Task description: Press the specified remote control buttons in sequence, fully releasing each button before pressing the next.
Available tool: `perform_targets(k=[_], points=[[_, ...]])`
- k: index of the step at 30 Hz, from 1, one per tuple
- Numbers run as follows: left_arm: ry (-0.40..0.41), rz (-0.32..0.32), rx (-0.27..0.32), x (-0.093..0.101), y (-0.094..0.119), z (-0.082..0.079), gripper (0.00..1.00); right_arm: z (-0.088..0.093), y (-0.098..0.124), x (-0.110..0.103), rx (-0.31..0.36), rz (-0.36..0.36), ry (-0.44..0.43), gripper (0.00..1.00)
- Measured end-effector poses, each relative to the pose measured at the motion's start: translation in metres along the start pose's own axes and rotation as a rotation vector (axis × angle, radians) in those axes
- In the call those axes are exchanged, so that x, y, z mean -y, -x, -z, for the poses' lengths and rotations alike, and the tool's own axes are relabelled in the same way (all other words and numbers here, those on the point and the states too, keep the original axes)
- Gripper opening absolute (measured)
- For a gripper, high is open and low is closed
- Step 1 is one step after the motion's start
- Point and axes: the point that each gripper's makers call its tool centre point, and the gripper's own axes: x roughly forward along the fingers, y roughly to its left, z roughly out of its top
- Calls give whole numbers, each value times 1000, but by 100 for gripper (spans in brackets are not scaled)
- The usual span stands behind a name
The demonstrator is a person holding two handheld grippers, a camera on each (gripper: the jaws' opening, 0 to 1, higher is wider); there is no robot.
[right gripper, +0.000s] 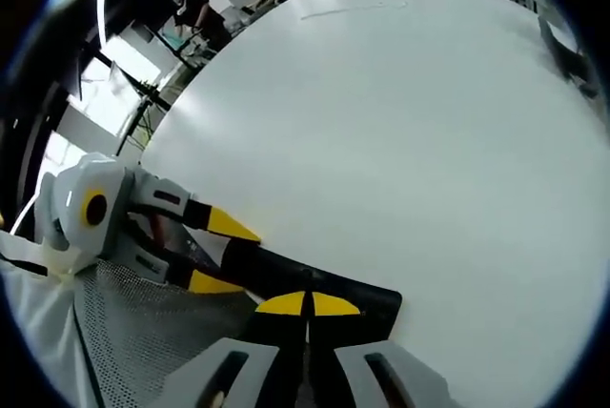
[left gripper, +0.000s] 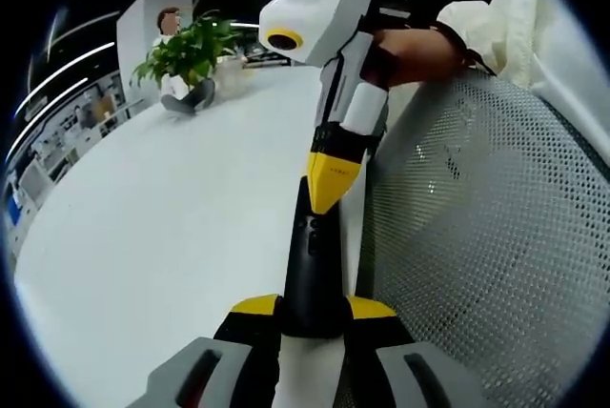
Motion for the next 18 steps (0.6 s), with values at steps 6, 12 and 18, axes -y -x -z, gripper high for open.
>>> perform_targets(k=[6, 12, 18], points=[[9, -3, -4, 0, 0, 0, 25, 0, 1, -1, -2, 5, 23, 0], [10, -5, -5, 0, 0, 0, 25, 2, 3, 0, -24, 14, -13, 0], [10, -6, -5, 0, 0, -1, 25, 6, 6, 4, -58, 27, -44, 0]])
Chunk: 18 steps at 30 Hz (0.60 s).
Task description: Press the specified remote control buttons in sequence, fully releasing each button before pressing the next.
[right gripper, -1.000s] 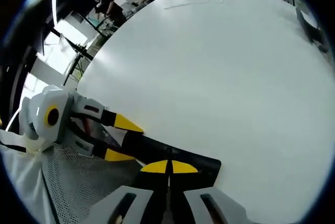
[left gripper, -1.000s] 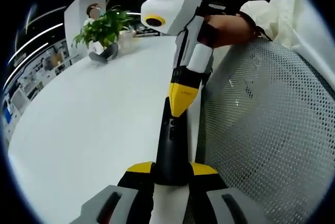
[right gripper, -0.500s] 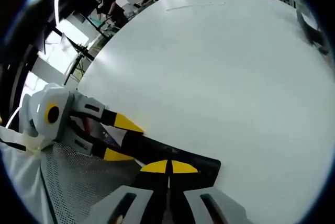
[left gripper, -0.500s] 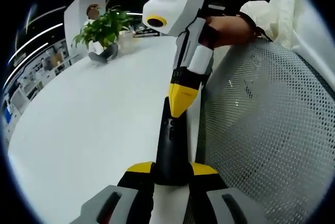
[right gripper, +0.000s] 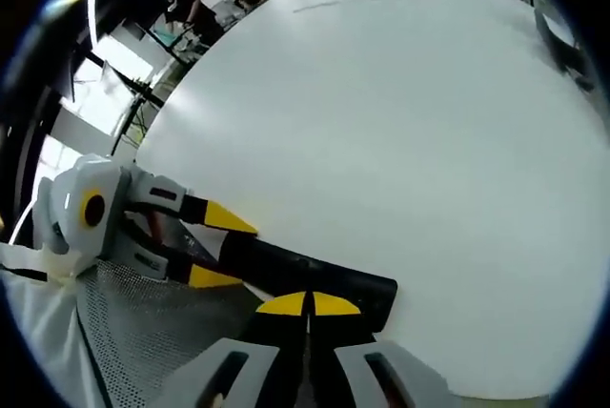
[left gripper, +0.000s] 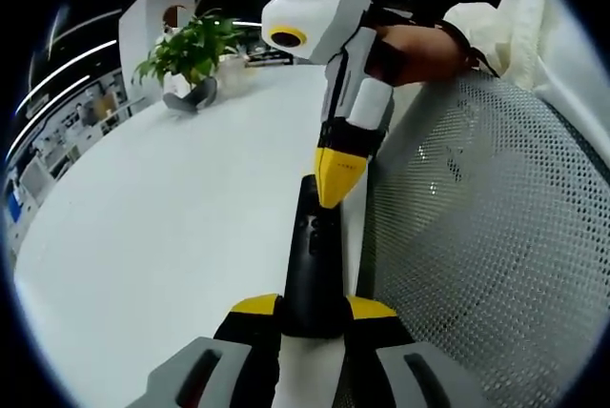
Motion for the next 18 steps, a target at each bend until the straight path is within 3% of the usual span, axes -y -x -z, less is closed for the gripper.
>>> perform_targets(k=[11, 18], points=[[-1, 0, 1, 0, 0, 0, 25, 5, 3, 5, -34, 33, -42, 0], [-3, 2, 3, 0, 0, -1, 25, 8, 1, 4, -55, 63, 19, 0]])
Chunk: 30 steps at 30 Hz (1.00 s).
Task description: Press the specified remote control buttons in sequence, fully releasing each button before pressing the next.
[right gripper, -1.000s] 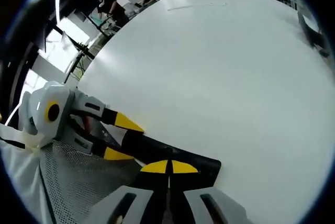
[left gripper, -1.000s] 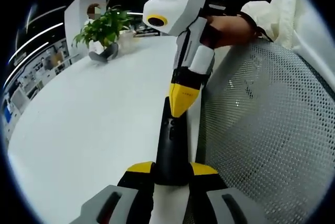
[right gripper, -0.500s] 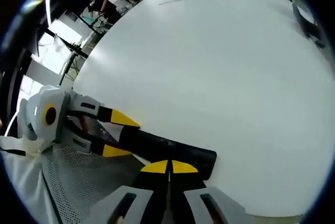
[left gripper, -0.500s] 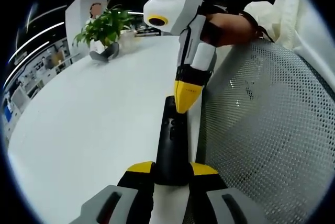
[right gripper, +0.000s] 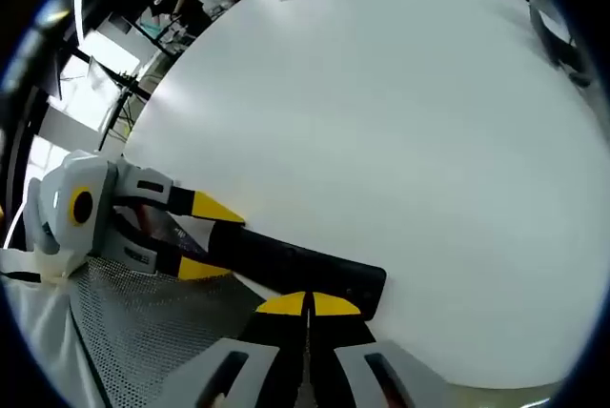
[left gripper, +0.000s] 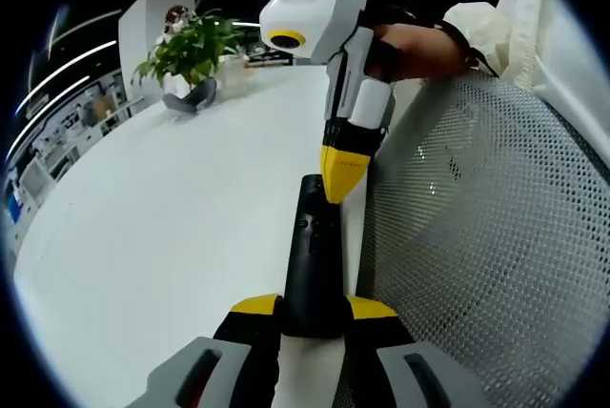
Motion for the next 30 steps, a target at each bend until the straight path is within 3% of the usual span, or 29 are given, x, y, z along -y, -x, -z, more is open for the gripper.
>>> perform_targets(k=[9, 23, 30], points=[[-3, 2, 0, 0, 0, 0, 25, 0, 0, 2, -3, -1, 16, 0], [-8, 2, 1, 0, 0, 0, 25, 0, 1, 1, -2, -21, -30, 0], [-15, 7, 1, 1, -1, -1, 25, -15, 8, 5, 95, -7, -26, 0]])
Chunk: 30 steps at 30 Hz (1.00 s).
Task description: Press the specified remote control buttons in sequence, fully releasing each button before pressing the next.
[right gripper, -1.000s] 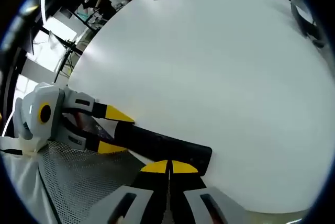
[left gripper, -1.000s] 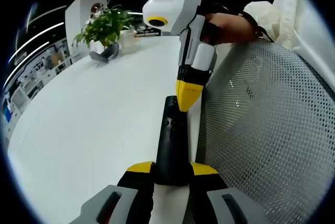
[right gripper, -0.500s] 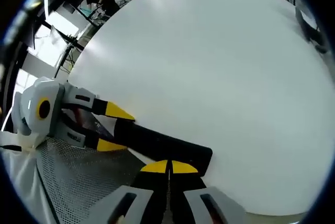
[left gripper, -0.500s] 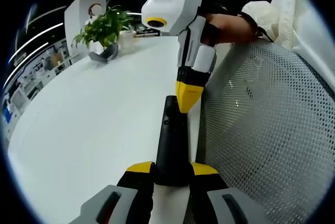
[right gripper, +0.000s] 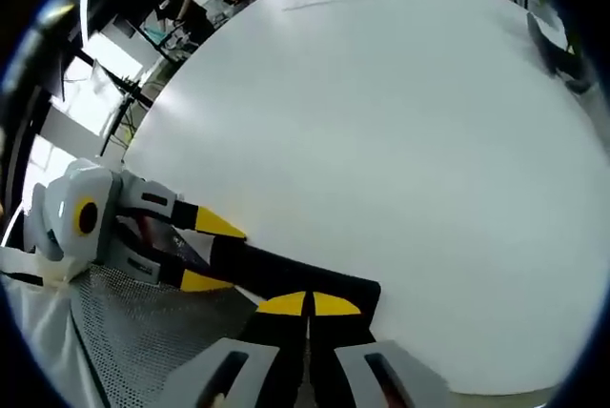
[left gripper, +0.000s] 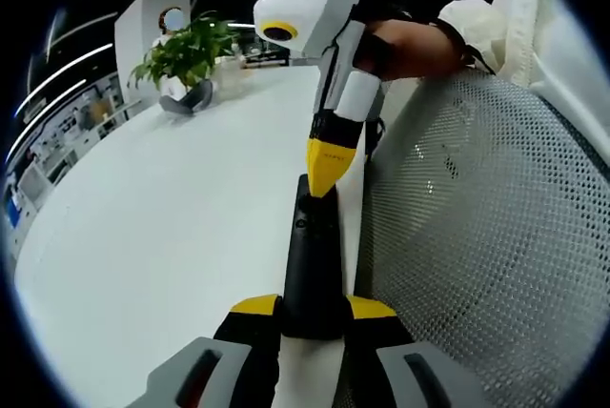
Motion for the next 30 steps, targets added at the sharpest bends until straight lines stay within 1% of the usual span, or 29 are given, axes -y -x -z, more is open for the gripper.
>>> perform_targets(k=[4, 6, 8, 9, 11, 13, 16, 30], points=[[-2, 1, 1, 0, 0, 0, 25, 0, -4, -1, -8, -9, 0, 0], [-2, 1, 0, 0, 0, 0, 25, 1, -7, -3, -15, -7, 22, 0], [-2, 1, 2, 0, 0, 0, 25, 4, -10, -1, -41, 13, 49, 0], [-2, 1, 2, 0, 0, 0, 25, 2, -8, -3, -31, 16, 66, 0], [-1, 1, 3, 0, 0, 0, 25, 3, -9, -2, -33, 24, 77, 0], [0, 1, 3, 0, 0, 0, 25, 3, -9, -1, -31, 23, 74, 0], [1, 1, 4, 0, 0, 0, 25, 2, -8, 0, -28, 7, 44, 0], [1, 1, 7, 1, 0, 0, 25, 3, -8, -1, -24, 6, 57, 0]])
